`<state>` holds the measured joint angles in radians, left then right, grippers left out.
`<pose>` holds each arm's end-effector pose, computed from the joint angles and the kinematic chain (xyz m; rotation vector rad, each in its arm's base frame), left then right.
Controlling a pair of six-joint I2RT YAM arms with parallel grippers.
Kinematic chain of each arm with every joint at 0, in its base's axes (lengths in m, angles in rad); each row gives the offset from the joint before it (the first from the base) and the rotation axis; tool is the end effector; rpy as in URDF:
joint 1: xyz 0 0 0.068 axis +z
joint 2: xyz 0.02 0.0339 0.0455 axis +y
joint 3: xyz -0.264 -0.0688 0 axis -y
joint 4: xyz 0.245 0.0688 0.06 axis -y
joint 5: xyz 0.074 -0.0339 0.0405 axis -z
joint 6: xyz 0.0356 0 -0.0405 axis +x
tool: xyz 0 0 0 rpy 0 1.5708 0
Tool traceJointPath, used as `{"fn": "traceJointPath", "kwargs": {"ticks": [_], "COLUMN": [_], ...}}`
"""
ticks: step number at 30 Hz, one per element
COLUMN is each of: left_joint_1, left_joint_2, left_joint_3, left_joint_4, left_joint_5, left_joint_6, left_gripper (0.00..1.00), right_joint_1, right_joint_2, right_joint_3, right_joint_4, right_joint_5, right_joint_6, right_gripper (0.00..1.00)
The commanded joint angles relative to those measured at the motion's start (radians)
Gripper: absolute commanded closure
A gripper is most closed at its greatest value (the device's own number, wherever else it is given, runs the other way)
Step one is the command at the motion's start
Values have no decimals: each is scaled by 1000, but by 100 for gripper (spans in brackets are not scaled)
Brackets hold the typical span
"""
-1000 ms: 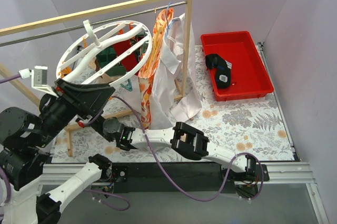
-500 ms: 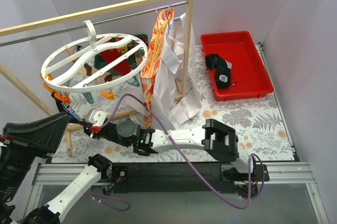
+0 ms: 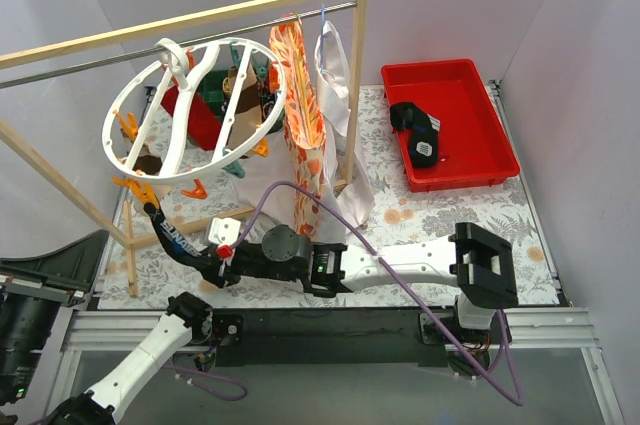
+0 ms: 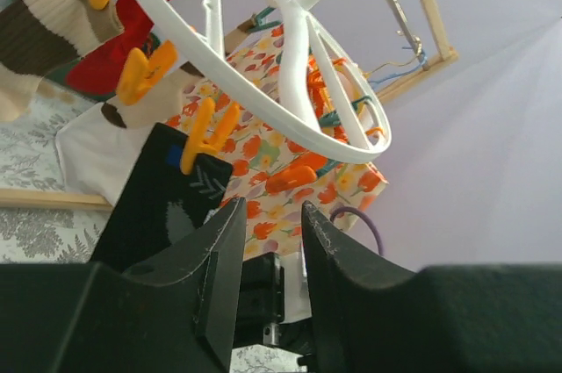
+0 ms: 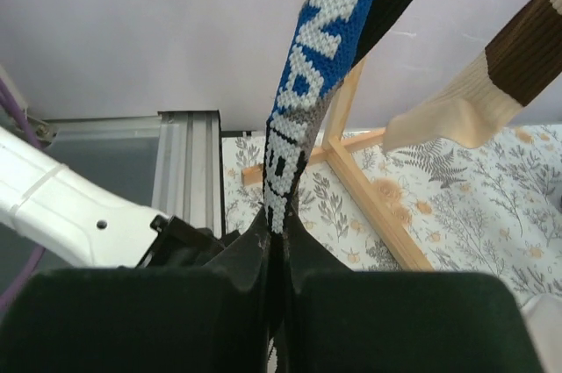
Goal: Remove the socks clipped to the hanger
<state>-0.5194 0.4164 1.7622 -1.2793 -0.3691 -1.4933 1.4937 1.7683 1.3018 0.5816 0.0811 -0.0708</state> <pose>-0.0963 0.0699 0.4796 -1.0510 1.2895 -1.3103 0.0357 0.4249 0.3283 -1.0439 1.1507 1.0896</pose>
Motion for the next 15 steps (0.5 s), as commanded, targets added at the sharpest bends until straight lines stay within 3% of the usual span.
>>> {"fn": "traceJointPath", "kwargs": {"ticks": [1,7,15], "left_joint_1": [-2,-2,-1], "left_joint_2": [39,38,116], "left_joint_3": [-79,-210,-196], "left_joint_4": [-112,-52,11], "left_joint_5": [-59,-94,-74], "left_joint_6": [-67,-71,-18], "left_gripper": [71,71,59], "right_joint_1": [0,2,2], "right_joint_2": [-119,-179,-204], "right_joint_3": [-65,-128,-162], "right_joint_4": [-15,-46,-60], "right_joint_5": [-9,19,40], "right_joint_6": [-1,-35,-70], "right_gripper": [99,99,99]}}
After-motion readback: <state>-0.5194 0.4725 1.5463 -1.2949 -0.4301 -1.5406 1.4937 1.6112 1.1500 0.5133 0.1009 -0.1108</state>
